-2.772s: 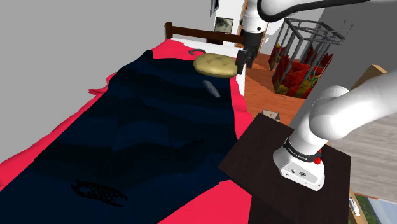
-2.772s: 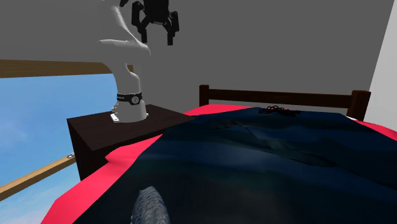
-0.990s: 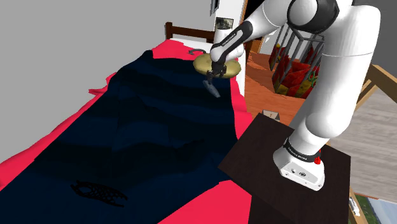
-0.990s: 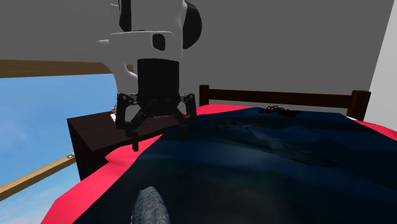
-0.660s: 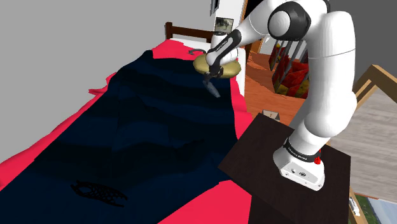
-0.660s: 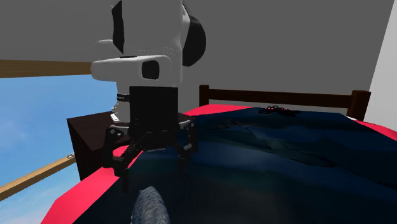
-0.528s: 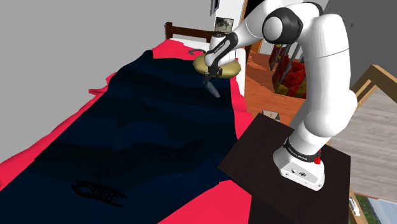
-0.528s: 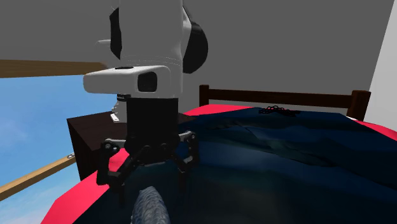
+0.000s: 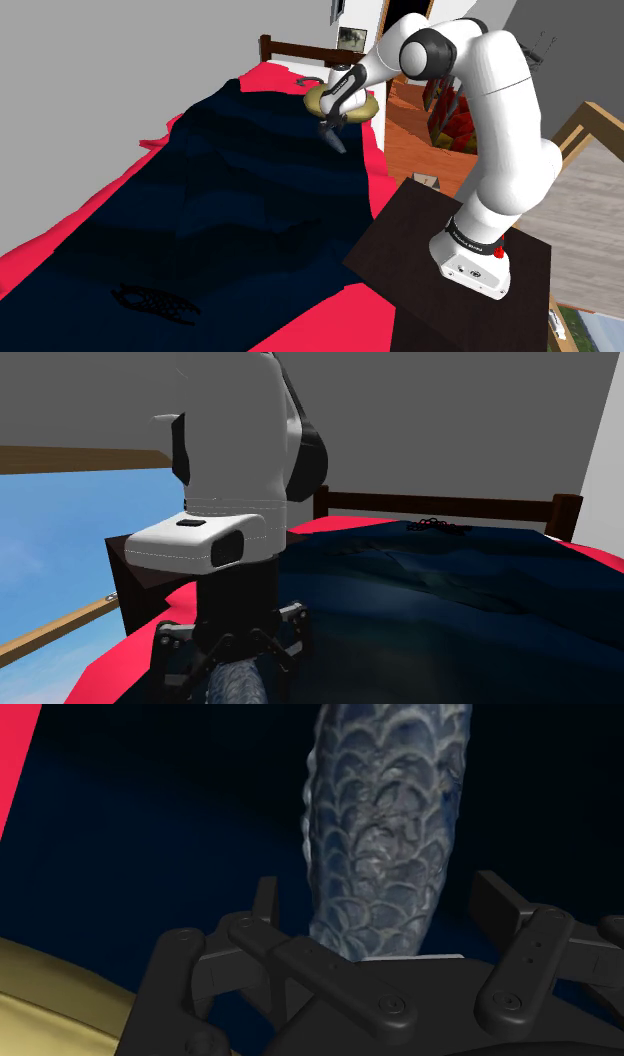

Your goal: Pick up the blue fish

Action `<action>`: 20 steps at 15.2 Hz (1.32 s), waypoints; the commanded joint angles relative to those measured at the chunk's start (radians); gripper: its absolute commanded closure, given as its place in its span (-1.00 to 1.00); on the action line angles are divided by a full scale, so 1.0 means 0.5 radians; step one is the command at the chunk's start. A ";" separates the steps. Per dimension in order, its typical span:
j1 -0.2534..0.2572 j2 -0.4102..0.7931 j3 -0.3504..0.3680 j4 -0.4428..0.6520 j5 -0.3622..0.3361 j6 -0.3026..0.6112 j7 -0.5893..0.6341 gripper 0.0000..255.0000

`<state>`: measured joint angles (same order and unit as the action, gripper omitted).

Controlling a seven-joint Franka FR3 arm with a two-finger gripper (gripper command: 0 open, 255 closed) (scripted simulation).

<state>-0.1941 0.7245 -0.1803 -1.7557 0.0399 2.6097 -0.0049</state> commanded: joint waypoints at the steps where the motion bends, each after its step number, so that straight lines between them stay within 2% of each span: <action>1: -0.005 0.036 0.005 0.014 0.004 0.023 0.000 -1.00; 2: -0.005 0.037 0.005 0.015 0.004 0.023 0.000 -1.00; 3: -0.007 0.036 0.005 0.014 0.004 0.023 -0.003 1.00; 12: -0.005 0.037 0.005 0.015 0.004 0.023 0.000 1.00; 20: 0.014 -0.130 -0.018 -0.021 -0.016 -0.107 0.000 1.00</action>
<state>-0.1879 0.6684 -0.1880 -1.7683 0.0332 2.5664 -0.0050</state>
